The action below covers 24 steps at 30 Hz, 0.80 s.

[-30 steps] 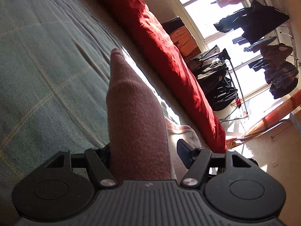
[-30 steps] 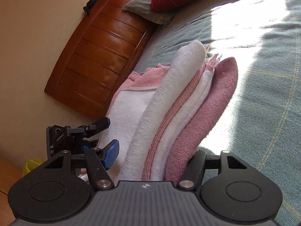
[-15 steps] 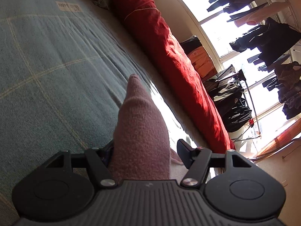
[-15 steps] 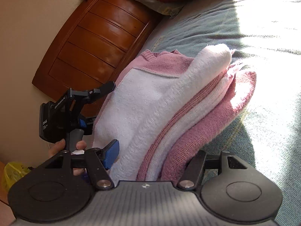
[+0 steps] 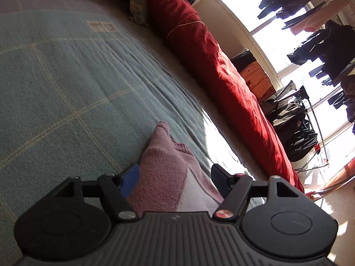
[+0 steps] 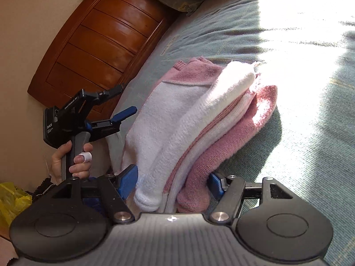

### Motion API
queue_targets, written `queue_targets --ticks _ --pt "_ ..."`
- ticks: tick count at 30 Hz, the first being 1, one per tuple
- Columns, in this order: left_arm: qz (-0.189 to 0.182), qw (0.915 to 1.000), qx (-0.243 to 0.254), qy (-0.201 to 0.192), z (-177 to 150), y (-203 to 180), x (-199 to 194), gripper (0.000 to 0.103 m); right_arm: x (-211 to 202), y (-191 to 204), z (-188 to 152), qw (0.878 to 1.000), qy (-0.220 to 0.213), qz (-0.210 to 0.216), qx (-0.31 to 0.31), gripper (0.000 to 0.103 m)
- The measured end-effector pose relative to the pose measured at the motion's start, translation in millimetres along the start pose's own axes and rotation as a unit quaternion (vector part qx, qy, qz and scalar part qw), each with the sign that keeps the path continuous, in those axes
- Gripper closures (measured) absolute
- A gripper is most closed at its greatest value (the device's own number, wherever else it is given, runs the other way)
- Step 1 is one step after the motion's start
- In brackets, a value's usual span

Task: Fold clothes
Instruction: 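Open both tools and release the folded sweater onto the blanket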

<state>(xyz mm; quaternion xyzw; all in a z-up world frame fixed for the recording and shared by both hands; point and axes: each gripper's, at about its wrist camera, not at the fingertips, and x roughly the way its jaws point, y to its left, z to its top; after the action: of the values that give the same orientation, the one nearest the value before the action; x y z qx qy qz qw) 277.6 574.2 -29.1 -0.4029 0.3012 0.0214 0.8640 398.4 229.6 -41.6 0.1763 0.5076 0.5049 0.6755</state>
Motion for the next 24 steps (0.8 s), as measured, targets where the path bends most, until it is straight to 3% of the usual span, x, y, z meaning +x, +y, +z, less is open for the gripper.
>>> queue_targets --ticks 4,8,10,15,17,22,24 --pt "-0.023 0.9988 0.042 0.007 -16 -27 -19 0.028 -25 17 14 0.998 -0.039 0.020 -0.039 0.030" --pt "-0.045 0.9980 0.038 0.024 -26 -38 -9 0.028 -46 34 29 0.993 -0.073 0.042 -0.078 0.028" --pt "-0.044 0.9982 0.027 0.032 -29 -32 1 0.028 -13 53 32 0.991 -0.044 0.059 -0.114 0.028" --pt "-0.042 0.9978 -0.002 0.052 -37 -16 27 0.028 27 32 17 0.986 -0.004 -0.019 -0.163 0.030" --pt "-0.040 0.9978 -0.010 0.052 -39 -10 36 0.026 23 15 11 0.986 -0.003 -0.023 -0.163 0.046" --pt "-0.017 0.9987 0.006 0.049 -36 -24 38 0.027 -1 21 21 0.986 -0.021 -0.026 -0.164 0.044" --pt "-0.032 0.9984 0.019 0.043 -35 -34 29 0.026 -6 29 28 0.982 -0.044 -0.035 -0.180 0.042"
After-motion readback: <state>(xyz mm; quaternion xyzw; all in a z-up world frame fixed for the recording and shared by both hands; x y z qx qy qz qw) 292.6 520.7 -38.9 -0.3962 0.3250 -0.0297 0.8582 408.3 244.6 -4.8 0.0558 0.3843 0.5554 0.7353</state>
